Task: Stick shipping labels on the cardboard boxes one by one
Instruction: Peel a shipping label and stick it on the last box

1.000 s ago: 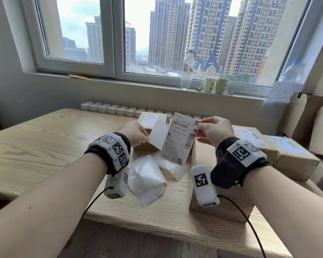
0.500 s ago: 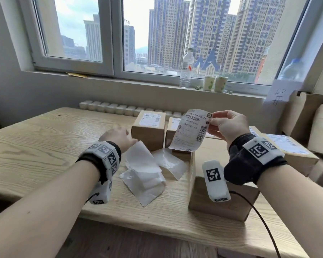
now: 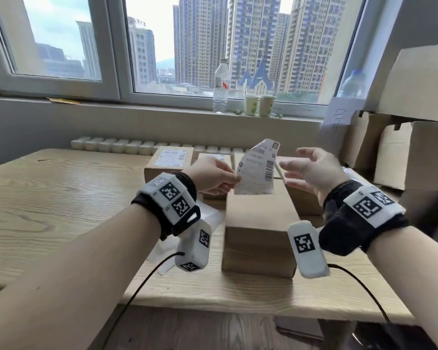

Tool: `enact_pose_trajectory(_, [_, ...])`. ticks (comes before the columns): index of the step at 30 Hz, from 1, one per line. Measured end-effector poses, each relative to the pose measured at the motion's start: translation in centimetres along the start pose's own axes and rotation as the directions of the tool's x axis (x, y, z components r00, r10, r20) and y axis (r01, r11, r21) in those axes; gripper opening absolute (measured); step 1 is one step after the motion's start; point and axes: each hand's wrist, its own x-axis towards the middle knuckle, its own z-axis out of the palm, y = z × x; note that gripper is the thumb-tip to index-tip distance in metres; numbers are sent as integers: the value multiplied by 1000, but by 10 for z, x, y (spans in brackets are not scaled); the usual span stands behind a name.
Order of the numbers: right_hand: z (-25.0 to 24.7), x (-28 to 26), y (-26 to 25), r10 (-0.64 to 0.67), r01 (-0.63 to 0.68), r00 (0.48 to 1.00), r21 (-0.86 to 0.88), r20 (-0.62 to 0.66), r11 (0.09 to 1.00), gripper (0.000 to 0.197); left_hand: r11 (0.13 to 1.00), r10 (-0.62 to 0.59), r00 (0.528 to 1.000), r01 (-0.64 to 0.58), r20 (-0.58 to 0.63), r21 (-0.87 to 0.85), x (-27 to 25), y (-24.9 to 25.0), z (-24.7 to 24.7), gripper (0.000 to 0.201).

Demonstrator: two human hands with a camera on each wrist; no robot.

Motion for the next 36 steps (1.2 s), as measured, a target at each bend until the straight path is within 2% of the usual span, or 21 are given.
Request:
enact_pose_trajectory(2, [-10, -6, 8, 80, -64, 989, -125, 127, 990, 44, 1000, -8, 1000, 8, 13, -11, 0, 4, 7, 12])
enact_pose_trajectory(4, [-17, -11, 15, 125, -92, 974, -177, 186, 980, 38, 999, -20, 999, 20, 28, -27, -1, 5, 14, 12])
enact_pose_trajectory(8, [-27, -17, 20, 148, -113, 968, -177, 203, 978, 41, 998, -32, 998, 29, 63, 52, -2, 5, 24, 12])
enact_pose_trajectory(12, [-29, -23, 24, 174, -115, 959, -252, 224, 961, 61, 986, -57, 995, 43, 86, 162, -4, 5, 27, 19])
enact_pose_trajectory(18, [-23, -24, 23, 159, -80, 962, -332, 220, 940, 83, 979, -87, 993, 70, 82, 194, -9, 8, 24, 59])
enact_pose_trajectory(21, [-20, -24, 22, 160, -62, 960, -380, 232, 923, 87, 976, -99, 992, 82, 78, 201, -12, 8, 22, 71])
enact_pose_trajectory(27, [-14, -23, 22, 159, -27, 957, -467, 244, 884, 91, 960, -108, 990, 80, 92, 268, -14, 5, 22, 81])
enact_pose_trajectory(32, [-14, -23, 23, 168, -26, 955, -493, 246, 870, 90, 957, -109, 990, 80, 91, 278, -12, 5, 24, 80])
enact_pose_trajectory(36, [-12, -20, 30, 93, 69, 966, -589, 241, 805, 102, 943, -118, 988, 79, 104, 323, -11, 3, 25, 88])
